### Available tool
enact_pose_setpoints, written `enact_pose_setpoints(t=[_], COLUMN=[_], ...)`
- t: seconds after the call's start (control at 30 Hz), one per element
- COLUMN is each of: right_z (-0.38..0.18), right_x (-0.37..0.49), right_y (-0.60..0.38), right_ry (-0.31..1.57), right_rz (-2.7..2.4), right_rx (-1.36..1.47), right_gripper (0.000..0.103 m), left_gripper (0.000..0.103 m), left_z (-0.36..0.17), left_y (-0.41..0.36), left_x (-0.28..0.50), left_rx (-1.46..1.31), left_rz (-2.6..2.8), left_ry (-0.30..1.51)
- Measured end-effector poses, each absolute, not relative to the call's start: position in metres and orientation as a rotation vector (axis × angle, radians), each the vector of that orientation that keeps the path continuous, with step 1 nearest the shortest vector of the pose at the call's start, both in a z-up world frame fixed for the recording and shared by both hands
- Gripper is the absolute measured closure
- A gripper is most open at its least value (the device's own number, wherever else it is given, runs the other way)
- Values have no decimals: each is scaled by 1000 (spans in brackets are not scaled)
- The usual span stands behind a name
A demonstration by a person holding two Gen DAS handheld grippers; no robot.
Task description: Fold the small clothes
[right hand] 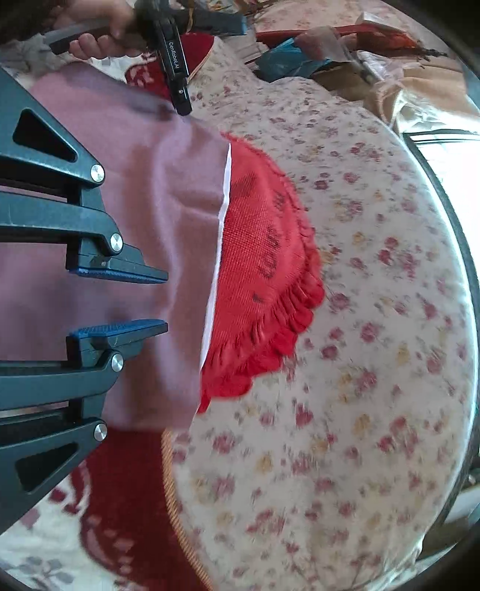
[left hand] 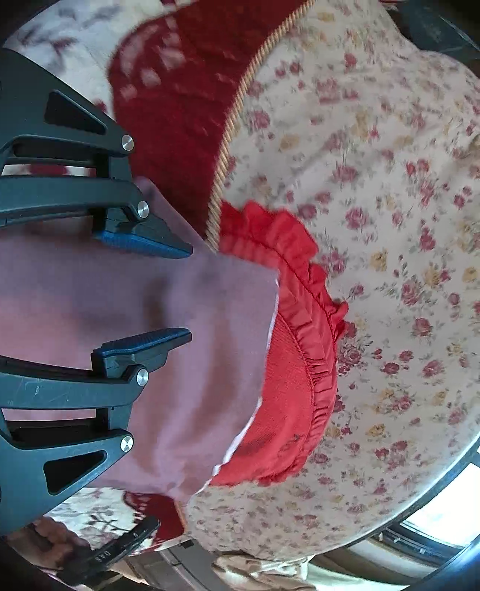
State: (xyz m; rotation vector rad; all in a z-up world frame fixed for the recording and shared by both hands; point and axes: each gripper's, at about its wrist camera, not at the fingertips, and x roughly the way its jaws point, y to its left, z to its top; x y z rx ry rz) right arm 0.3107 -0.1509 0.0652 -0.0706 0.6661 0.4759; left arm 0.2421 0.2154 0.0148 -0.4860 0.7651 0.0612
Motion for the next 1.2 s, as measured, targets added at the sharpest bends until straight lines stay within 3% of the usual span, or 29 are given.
enact_pose_setpoints(t=[0.13,0.37,0.4,0.63,0.73,0.93,0.97,1.03,1.07,1.1,1.2], right_z=[70,56,52,36,34,22,21,21,21,21,25], right_x=[275,211,202,172,169,174,174,176,175,175,175], right_y=[-183,-220,-218,-170,-158,-146,-144,-141,-139,-137,-130], right_ry=[709,849,868,892,888,921,923,921,915,905,875], right_rz=[416,405,413,509,539,549,550,548,543,532,540], right_rx=[-93,18,31,-110,-136,-164,-167,-176,-187,-207,-222], right_gripper=[85,85,85,85,85,85,85,85,85,85,85], left_gripper=[66,51,45,41,32,32,38,59,77,85,89], left_z=[14,-11,-15,-53,-51,-64,-64,-66,-69,-73,-61], left_y=[227,220,214,188,183,196,196,197,199,201,196], left_x=[181,95,94,120,130,133,133,133,133,131,126], left_rx=[-546,-795,-804,-895,-899,-1029,-1021,-1014,-1019,-1034,-956], left_rz=[109,132,110,6,3,31,44,74,94,116,153], left_ry=[790,830,851,996,939,808,805,798,803,802,755])
